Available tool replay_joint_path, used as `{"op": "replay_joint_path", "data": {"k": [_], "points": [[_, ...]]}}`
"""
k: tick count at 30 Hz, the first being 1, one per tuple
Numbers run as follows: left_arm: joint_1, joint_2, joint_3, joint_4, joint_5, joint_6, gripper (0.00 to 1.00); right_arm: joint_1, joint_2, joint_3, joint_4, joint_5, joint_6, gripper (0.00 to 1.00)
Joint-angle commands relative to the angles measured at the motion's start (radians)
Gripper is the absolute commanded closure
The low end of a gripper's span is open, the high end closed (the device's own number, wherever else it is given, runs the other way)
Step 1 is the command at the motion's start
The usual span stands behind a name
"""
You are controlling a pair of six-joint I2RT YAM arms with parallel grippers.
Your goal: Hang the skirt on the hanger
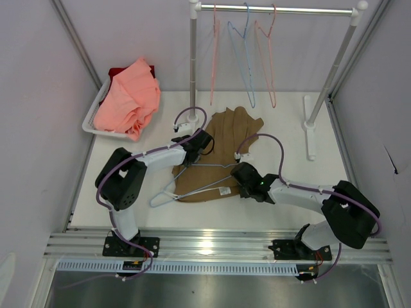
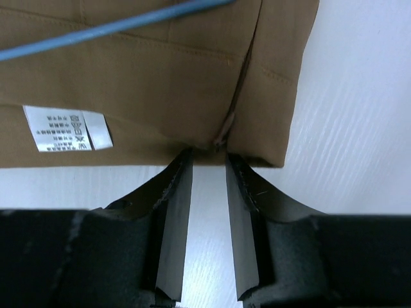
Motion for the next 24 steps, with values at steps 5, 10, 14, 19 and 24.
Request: {"op": "replay_joint_path", "data": {"k": [5, 10, 14, 19, 24], "points": [[-0.003, -0.04, 0.012, 0.034, 0.01, 0.037, 1.0, 0.01, -0.001, 0.056, 0.098, 0.095, -0.096, 0.66], [-0.004, -0.045, 0.026, 0.033, 0.022, 0.051, 1.0, 0.011, 0.018, 0.075, 0.12, 0.129, -0.143, 0.63], [-0.003, -0.049, 0.032, 0.031, 0.03, 0.066, 1.0, 0.011, 0.039, 0.09, 0.14, 0.146, -0.192, 0.62], [0.002, -0.063, 0.037, 0.034, 0.048, 0.085, 1.0, 0.011, 0.07, 0.092, 0.175, 0.16, -0.239, 0.6], [0.007, -0.066, 0.047, 0.031, 0.068, 0.1, 1.0, 0.011, 0.114, 0.105, 0.189, 0.184, -0.269, 0.6]]}}
